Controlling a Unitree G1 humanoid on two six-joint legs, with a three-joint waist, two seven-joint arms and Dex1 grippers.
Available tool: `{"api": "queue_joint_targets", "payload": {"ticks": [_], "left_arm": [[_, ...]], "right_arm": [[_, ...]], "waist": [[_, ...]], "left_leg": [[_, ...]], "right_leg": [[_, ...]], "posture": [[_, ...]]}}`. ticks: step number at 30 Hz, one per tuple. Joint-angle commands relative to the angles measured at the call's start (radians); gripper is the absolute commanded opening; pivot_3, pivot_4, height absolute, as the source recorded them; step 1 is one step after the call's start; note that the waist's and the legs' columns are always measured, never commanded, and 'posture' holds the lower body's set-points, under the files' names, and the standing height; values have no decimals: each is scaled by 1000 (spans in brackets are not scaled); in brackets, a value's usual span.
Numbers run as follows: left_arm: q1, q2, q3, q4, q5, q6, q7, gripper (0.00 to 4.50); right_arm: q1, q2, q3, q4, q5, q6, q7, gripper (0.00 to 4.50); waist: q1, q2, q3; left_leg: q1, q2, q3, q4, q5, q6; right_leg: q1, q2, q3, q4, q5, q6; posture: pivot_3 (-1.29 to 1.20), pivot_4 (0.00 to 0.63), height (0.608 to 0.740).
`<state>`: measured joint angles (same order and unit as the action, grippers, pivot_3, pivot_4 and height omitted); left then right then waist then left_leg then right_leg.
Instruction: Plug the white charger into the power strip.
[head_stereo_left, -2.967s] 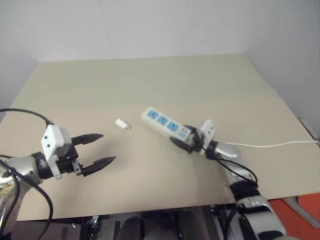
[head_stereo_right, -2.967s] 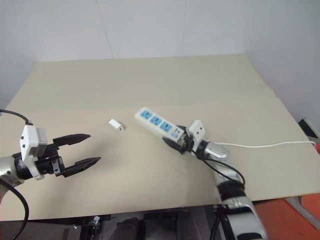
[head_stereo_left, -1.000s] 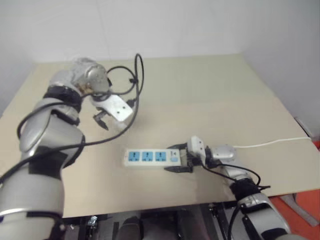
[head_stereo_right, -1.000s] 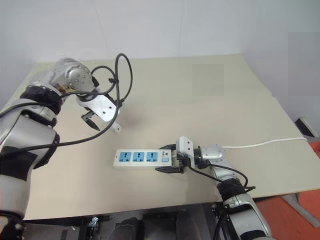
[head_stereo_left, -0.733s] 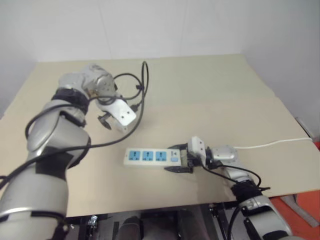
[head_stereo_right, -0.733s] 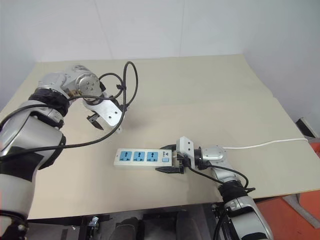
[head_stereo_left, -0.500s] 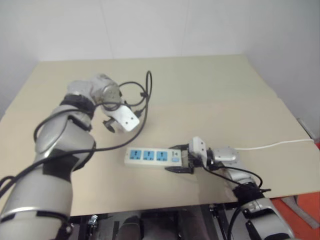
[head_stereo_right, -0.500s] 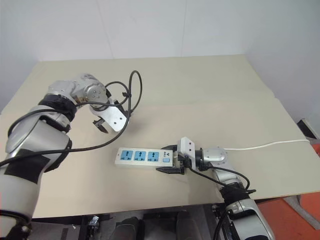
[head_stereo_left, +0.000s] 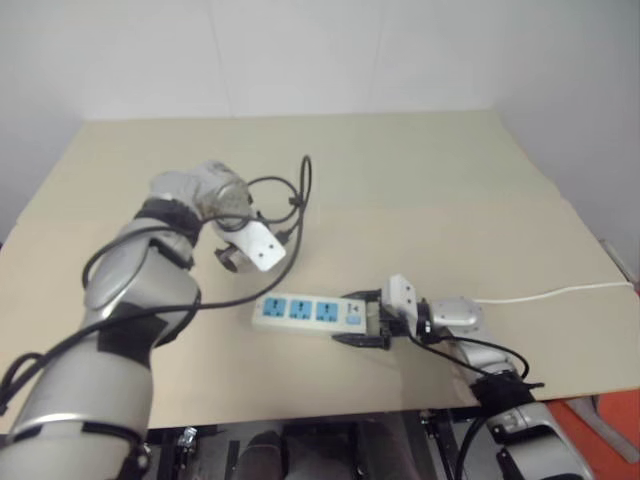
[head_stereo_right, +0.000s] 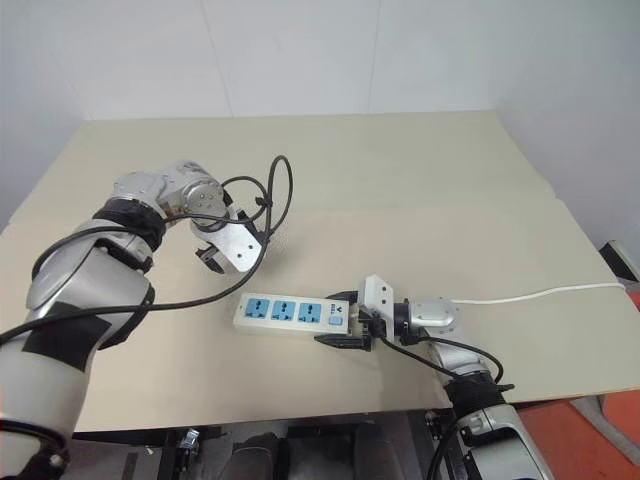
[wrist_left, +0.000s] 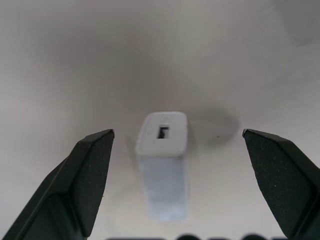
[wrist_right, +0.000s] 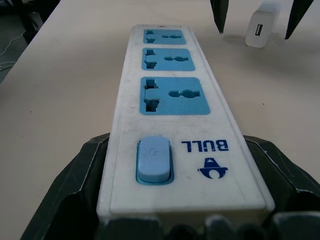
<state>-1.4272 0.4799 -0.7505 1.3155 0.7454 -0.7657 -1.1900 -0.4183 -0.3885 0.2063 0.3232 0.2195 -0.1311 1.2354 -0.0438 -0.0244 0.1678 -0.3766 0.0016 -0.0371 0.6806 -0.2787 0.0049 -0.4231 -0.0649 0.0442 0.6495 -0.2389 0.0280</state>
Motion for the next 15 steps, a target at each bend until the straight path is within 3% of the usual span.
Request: {"api": "queue_joint_targets", "payload": {"ticks": [1, 5, 6, 9, 15], "left_arm": [[4, 0, 3, -3, 9, -13, 26, 4500], [11, -6, 1, -3, 16, -16, 44, 4500], [13, -7, -6, -4, 24, -19, 53, 4317], [20, -11, -6, -3, 31, -27, 61, 3589], [17, -15, -8, -1, 51, -31, 101, 1671]], "right_arm": [[10, -1, -5, -27, 15, 17, -3, 3440], [12, -1, -8, -36, 16, 26, -7, 3440], [13, -1, -10, -39, 19, 31, -9, 3440], [19, -4, -15, -49, 22, 39, -12, 3440], [23, -3, -20, -61, 20, 45, -19, 3440]], "waist": [[0, 0, 0], [1, 0, 0], [1, 0, 0], [2, 0, 0], [5, 0, 0]], "left_leg": [[0, 0, 0, 0, 0, 0], [0, 0, 0, 0, 0, 0], [0, 0, 0, 0, 0, 0], [0, 0, 0, 0, 0, 0], [1, -1, 0, 2, 0, 0]], "right_leg": [[0, 0, 0, 0, 0, 0], [0, 0, 0, 0, 0, 0], [0, 0, 0, 0, 0, 0], [1, 0, 0, 0, 0, 0], [1, -1, 0, 0, 0, 0]], "posture": [[0, 150, 740], [0, 150, 740], [0, 150, 740], [0, 150, 740], [0, 150, 740]]}}
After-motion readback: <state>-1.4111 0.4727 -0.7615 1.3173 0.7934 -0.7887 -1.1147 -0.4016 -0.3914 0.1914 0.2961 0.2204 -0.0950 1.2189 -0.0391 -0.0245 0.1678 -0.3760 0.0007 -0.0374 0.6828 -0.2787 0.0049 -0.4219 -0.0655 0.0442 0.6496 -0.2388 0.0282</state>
